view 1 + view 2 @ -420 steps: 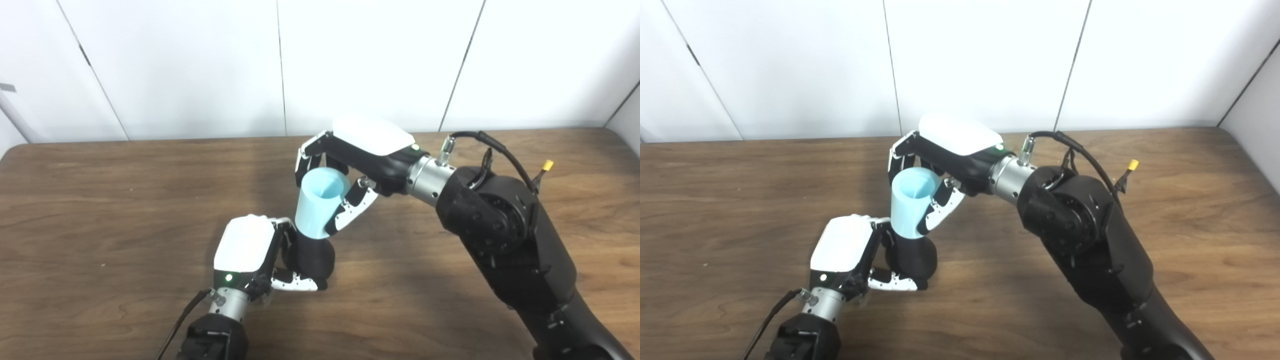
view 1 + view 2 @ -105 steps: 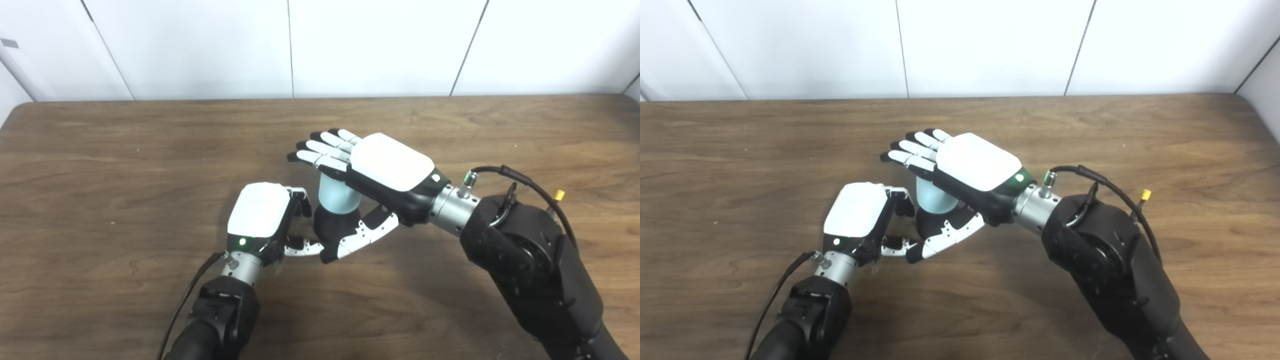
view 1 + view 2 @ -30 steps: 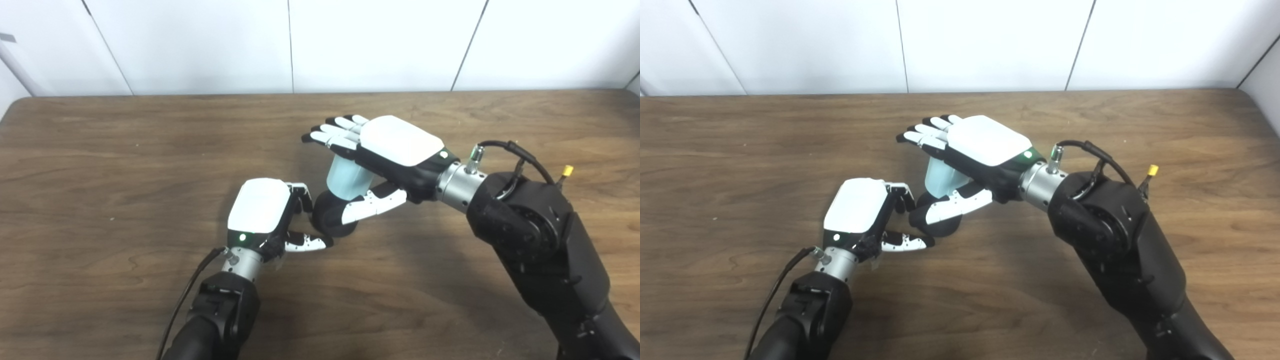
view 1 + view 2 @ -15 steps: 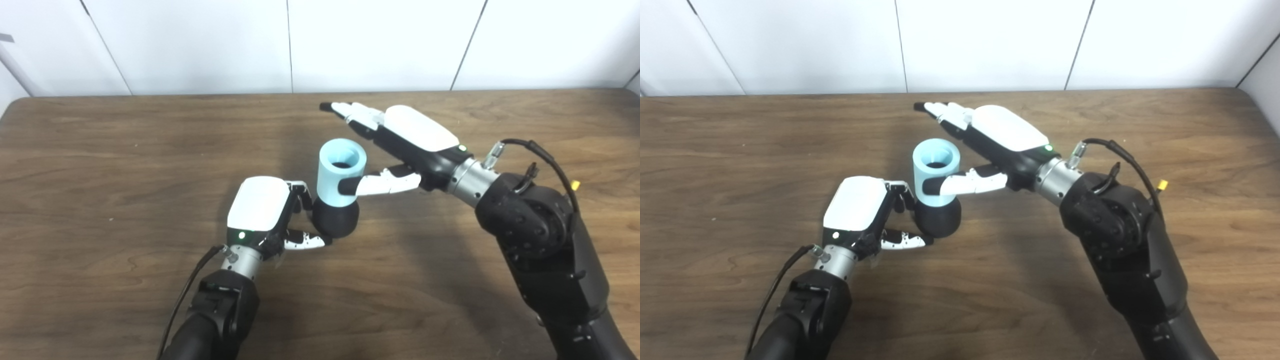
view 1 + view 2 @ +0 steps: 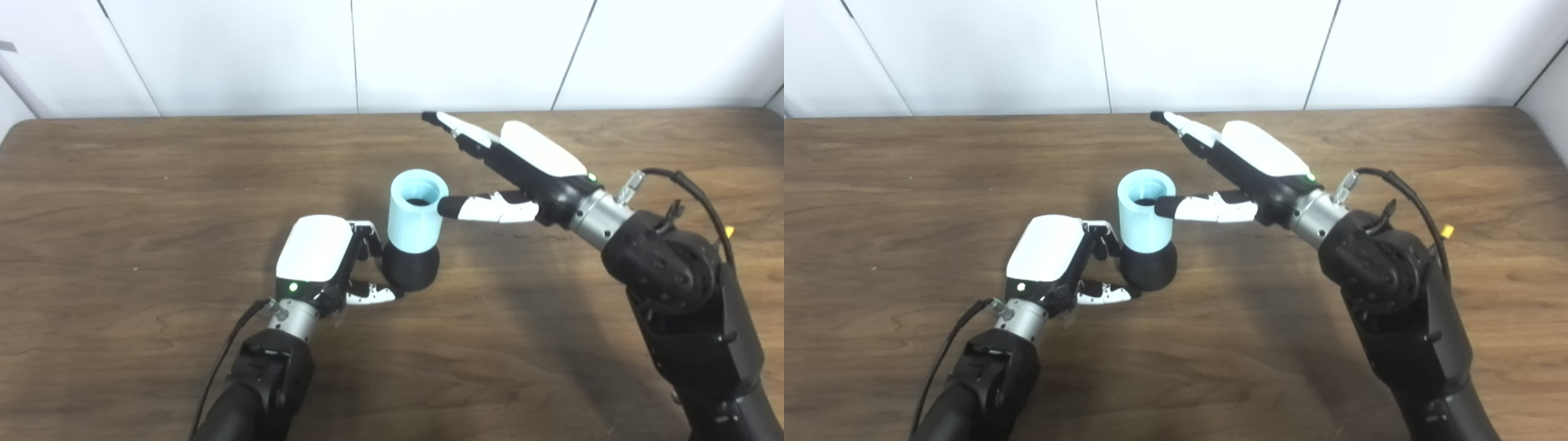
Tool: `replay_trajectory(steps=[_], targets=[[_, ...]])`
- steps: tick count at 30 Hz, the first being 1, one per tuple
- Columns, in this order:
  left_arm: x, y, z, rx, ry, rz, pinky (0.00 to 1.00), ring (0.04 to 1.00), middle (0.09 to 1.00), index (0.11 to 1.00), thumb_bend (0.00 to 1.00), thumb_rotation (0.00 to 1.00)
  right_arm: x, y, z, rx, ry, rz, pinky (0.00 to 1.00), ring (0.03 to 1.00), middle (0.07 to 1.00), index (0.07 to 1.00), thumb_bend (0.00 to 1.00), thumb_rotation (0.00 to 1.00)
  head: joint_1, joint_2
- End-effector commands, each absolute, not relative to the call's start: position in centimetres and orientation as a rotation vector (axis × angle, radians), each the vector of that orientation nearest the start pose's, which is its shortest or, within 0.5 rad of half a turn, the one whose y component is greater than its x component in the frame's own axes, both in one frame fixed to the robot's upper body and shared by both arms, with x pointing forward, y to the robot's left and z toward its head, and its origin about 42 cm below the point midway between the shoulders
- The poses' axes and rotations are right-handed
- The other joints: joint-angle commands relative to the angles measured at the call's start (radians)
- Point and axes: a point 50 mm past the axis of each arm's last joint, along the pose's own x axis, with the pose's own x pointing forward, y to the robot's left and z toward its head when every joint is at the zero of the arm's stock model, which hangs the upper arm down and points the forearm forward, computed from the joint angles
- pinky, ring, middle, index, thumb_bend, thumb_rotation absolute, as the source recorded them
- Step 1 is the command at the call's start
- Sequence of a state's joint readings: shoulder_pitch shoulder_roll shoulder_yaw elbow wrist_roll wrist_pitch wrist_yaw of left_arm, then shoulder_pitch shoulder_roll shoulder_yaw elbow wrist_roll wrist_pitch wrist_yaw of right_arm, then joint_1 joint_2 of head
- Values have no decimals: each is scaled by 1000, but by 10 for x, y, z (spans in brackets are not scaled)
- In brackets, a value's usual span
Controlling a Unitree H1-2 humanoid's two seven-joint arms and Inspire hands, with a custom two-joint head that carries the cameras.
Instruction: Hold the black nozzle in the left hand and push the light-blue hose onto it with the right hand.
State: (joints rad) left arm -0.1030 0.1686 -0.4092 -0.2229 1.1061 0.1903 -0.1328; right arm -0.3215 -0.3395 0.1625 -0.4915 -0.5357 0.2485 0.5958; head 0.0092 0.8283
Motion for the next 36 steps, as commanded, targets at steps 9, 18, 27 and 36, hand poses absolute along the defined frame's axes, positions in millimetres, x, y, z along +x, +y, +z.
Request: replay_trajectory(steps=[9,18,27,36], targets=[[287,189,189,994,-201,-136,536,610,644,632,870,169,315,-222,261,-848,-267,421,747,857,928,984,578,1000,14,-1],[277,225,185,817,-191,-82,586,694,739,767,934,294,310,-227,234,-780,-222,421,805,904,963,990,566,1000,9,-4],[264,243,166,634,-147,-3,652,745,798,825,760,439,300,-236,212,-657,-134,390,837,913,951,980,548,1000,10,-8],[259,245,154,557,-97,-28,648,740,783,803,693,396,278,-237,184,-629,-59,365,820,877,920,989,515,1000,1,-8]])
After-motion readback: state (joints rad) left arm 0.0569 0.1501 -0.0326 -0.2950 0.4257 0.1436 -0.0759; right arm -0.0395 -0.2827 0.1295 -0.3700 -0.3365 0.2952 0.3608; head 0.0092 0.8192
